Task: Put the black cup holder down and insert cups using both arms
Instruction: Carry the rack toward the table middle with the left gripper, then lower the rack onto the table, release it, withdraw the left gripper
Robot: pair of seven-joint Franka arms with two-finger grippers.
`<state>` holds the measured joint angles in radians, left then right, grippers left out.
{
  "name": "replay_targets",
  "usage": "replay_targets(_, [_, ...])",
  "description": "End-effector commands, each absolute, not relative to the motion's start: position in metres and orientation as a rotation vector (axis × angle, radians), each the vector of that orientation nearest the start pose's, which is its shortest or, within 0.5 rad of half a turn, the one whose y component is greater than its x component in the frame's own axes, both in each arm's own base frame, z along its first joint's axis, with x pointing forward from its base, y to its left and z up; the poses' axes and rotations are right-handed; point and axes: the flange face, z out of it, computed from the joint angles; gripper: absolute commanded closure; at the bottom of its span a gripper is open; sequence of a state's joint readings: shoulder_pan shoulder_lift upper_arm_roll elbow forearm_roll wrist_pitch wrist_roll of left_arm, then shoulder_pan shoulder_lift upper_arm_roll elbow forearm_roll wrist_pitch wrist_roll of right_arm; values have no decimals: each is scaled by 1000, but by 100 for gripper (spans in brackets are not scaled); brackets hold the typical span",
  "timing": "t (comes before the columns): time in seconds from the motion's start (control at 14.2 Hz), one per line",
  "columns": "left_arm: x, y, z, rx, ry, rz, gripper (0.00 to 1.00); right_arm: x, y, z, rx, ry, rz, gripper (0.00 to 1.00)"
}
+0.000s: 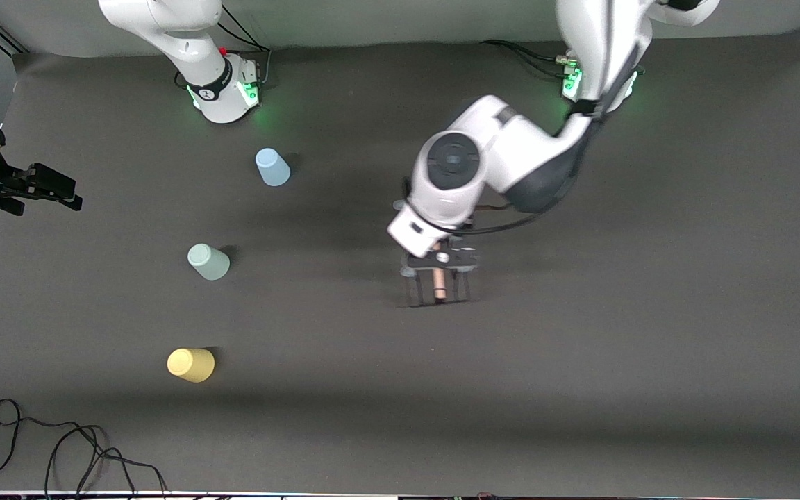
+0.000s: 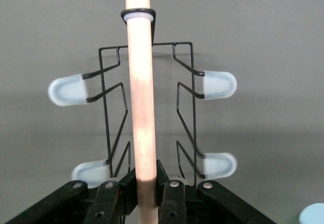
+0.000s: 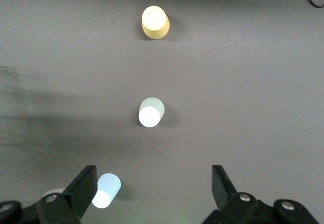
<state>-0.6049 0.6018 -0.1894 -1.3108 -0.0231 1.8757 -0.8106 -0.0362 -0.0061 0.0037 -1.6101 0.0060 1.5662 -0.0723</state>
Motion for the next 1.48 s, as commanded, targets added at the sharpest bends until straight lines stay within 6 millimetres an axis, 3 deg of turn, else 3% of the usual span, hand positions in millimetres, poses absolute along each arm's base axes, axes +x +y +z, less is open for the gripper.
replay_targets(0.0, [521, -526, 393, -3242, -131, 90, 100, 553, -16, 609, -3134, -67, 55, 0])
replay_targets(0.14, [508, -545, 380, -3246, -116, 84, 100, 553, -16, 608, -3134, -53, 57, 0])
replay_targets(0.35, [502, -556, 363, -3249, -86, 61, 100, 552, -16, 608, -3134, -22, 57, 0])
replay_targets(0.42, [501, -559, 358, -3254, -81, 52, 66, 551, -16, 609, -3136, 24, 55, 0])
replay_targets(0.49, [499, -563, 355, -3252, -49, 2, 1, 551, -16, 609, -3136, 27, 58, 0])
replay_targets(0.63, [497, -567, 351, -3242, -19, -42, 0, 549, -15, 608, -3136, 24, 62, 0])
replay_targets(0.78, [503, -561, 362, -3239, -25, -48, 0, 543, -11, 605, -3135, 12, 79, 0])
replay_targets(0.92, [530, -524, 390, -3221, -103, -45, 0, 525, 6, 599, -3136, -40, 101, 0])
replay_targets(1.2, [561, -435, 458, -3173, -80, 109, 0, 472, 10, 579, -3138, -71, 48, 0])
replay_targets(1.41, [580, -351, 494, -3108, -60, 258, 0, 467, 9, 559, -3137, -71, 74, 0])
